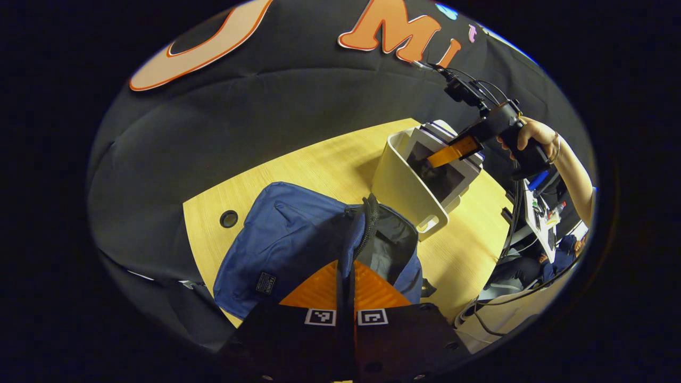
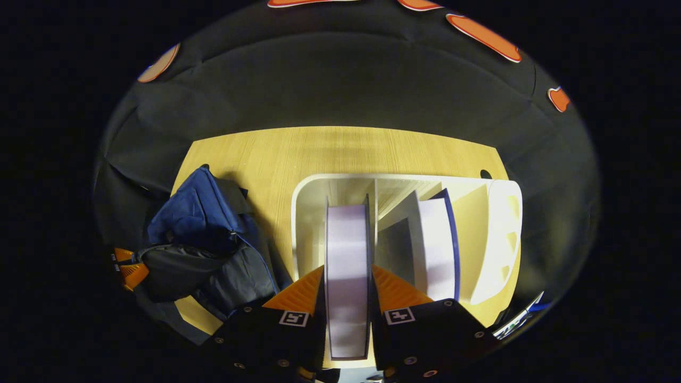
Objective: Open the schoolbag, grab two books from the bookshelf and put them into the schoolbag.
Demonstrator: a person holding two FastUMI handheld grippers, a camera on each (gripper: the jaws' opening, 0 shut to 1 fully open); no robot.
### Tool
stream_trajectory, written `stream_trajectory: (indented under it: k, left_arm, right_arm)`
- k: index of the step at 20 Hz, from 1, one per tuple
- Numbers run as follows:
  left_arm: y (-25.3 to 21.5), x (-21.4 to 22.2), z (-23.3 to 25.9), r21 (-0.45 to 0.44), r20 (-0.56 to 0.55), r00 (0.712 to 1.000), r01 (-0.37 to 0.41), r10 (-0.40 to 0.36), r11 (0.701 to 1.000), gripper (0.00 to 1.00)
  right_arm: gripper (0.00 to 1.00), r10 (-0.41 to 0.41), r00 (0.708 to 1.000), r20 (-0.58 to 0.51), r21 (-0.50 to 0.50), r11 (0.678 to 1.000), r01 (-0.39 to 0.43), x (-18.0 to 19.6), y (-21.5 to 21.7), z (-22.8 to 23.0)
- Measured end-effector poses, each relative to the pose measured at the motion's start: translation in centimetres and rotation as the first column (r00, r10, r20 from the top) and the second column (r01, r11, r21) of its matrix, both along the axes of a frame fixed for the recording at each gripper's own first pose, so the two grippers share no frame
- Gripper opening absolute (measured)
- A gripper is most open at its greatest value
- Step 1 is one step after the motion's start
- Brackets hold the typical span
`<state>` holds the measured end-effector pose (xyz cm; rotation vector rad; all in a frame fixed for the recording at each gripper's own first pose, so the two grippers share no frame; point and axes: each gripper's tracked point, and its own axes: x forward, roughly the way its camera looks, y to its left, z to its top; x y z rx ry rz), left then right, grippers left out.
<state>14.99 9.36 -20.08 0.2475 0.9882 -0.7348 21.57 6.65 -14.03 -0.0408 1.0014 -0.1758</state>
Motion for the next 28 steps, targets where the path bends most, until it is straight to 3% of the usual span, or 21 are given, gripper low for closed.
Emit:
stream_trajectory:
  k: [4,8,14,20,24,28]
  left_arm:
    - [-0.1,0.1,0.0,0.012,-0.003,1.000,-0.007,0.007,1.000,0.01]
    - [-0.4,0.1,0.0,0.015,-0.006,1.000,-0.011,0.011,1.000,0.01]
    - [0.1,-0.5,0.7,0.019,0.006,1.000,-0.019,0.019,1.000,0.01]
    - [0.2,-0.6,1.0,0.029,0.021,1.000,-0.021,0.020,0.999,0.01]
    - [0.0,-0.8,1.4,0.037,0.043,0.999,-0.014,0.012,0.999,0.01]
    - [-0.3,-1.1,2.5,0.037,0.062,0.998,-0.016,0.013,0.999,0.01]
  right_arm:
    - [0.34,0.025,0.999,0.044,-0.007,1.000,-0.024,-0.2,0.6,1.6]
    - [0.33,0.071,0.989,0.128,-0.032,0.997,-0.067,-1.5,1.1,6.0]
    - [0.31,0.115,0.945,0.306,-0.028,0.993,-0.112,-6.5,2.3,13.8]
    - [0.30,0.063,0.902,0.427,0.185,0.970,-0.155,-13.3,4.8,16.5]
    - [0.30,-0.011,0.910,0.415,0.399,0.901,-0.171,-15.8,7.8,12.5]
    - [0.30,-0.106,0.927,0.359,0.537,0.836,-0.112,-16.1,9.1,6.0]
